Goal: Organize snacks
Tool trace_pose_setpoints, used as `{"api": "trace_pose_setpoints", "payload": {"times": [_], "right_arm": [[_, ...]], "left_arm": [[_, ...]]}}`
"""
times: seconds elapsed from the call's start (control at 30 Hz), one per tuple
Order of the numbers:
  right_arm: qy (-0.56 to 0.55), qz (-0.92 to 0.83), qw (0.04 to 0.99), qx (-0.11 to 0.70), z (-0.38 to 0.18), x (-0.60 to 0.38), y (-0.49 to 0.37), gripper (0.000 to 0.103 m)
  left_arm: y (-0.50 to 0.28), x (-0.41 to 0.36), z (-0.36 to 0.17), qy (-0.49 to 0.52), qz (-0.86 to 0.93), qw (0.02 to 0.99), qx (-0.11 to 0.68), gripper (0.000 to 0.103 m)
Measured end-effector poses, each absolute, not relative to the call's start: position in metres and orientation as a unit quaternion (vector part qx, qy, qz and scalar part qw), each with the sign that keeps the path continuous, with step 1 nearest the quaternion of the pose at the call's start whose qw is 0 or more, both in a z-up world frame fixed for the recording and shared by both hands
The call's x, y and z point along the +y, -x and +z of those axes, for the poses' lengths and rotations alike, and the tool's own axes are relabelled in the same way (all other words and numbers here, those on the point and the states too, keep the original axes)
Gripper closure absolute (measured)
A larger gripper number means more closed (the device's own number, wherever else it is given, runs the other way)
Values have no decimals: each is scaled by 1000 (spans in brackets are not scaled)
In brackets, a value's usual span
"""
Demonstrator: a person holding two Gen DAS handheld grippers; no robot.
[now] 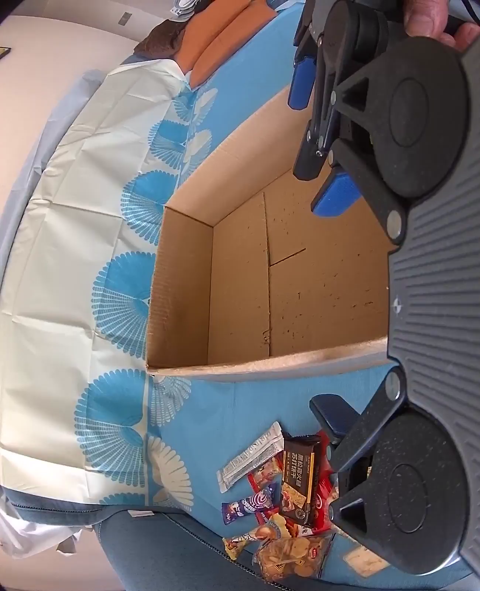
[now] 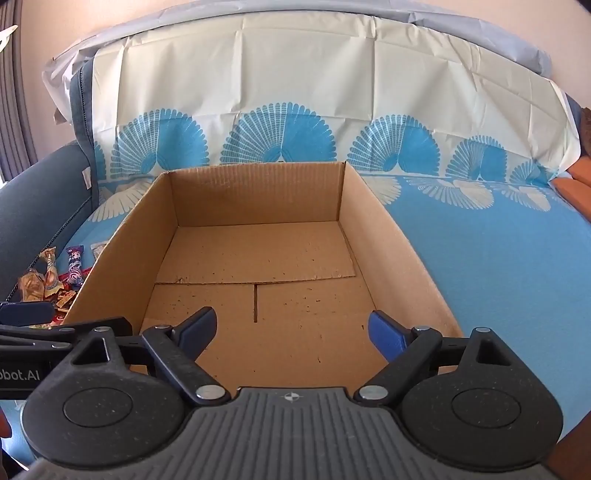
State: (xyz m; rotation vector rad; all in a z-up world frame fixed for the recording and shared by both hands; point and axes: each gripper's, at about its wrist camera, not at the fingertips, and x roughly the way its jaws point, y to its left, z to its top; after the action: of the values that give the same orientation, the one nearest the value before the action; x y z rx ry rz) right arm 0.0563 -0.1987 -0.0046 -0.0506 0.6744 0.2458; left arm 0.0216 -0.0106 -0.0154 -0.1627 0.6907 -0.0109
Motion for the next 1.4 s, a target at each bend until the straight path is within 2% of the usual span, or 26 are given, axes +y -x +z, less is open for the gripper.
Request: {"api": "trace_pose_setpoints", "payload": {"times": [0.57, 0.77, 0.9, 0.93, 1.1, 1.27, 1.4], "right_arm": [[28, 120, 940, 319, -7, -195, -54, 16], [35, 115, 946, 300, -2, -193, -54, 16], [28, 125, 943, 306, 0, -188, -55, 17], [28, 130, 942, 307, 0, -186, -54, 20], [38, 152, 943, 295, 3, -165, -47, 36], [26, 176, 945, 274, 11, -140, -42, 44], [-5, 210, 943, 260, 19, -116, -32, 44]], "left_arm": [[-22, -10, -15, 83, -8, 937, 339, 1], [-21, -9, -14, 76, -8, 938, 339, 6], [-20, -3, -14, 76, -4, 938, 340, 26], [-19, -1, -14, 78, -4, 938, 339, 36], [-13, 15, -11, 81, 11, 938, 337, 58], [-4, 44, -3, 102, 24, 936, 337, 63], [-6, 75, 14, 101, 22, 934, 343, 63]]}}
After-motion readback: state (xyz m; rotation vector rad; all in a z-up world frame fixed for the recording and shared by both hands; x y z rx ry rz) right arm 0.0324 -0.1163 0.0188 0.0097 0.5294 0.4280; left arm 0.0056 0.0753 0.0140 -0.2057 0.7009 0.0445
